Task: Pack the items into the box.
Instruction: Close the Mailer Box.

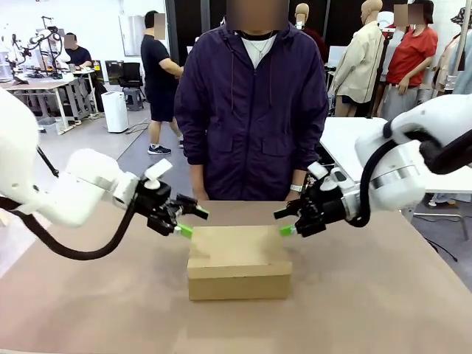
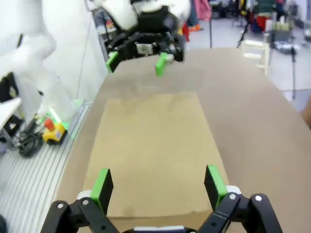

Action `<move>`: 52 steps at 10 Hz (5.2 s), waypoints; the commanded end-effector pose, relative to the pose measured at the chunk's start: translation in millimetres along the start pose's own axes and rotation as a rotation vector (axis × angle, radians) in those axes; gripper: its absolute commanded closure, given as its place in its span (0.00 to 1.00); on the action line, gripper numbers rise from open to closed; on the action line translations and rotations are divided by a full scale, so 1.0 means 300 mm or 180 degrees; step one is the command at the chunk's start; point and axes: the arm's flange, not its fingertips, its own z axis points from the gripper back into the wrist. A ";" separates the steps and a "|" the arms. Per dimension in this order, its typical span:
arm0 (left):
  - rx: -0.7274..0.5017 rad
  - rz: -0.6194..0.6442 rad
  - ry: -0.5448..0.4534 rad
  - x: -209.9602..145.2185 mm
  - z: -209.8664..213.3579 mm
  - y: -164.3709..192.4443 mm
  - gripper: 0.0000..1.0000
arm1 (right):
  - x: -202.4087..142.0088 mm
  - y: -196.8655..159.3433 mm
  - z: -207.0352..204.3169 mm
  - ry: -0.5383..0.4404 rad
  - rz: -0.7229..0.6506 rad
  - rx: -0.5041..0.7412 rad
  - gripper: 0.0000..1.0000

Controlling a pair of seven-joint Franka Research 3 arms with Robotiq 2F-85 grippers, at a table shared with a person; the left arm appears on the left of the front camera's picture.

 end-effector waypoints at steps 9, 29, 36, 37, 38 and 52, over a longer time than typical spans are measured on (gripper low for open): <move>0.1762 0.2608 -0.1373 -0.049 0.434 -0.707 0.00 | -0.203 0.410 0.687 -0.0855 -0.2276 0.0028 0.00; 0.1879 0.2280 -0.1323 -0.069 0.486 -0.620 0.00 | -0.241 0.421 0.712 -0.0883 -0.2174 0.0022 0.00; 0.1879 0.2280 -0.1323 -0.069 0.486 -0.620 0.00 | -0.241 0.421 0.712 -0.0883 -0.2174 0.0022 0.00; 0.1879 0.2280 -0.1323 -0.069 0.486 -0.620 0.00 | -0.241 0.421 0.712 -0.0883 -0.2174 0.0022 0.00; 0.1879 0.2280 -0.1323 -0.069 0.486 -0.620 0.00 | -0.241 0.421 0.712 -0.0883 -0.2174 0.0022 0.00; 0.1879 0.2280 -0.1323 -0.069 0.486 -0.620 0.00 | -0.241 0.421 0.712 -0.0883 -0.2174 0.0022 0.00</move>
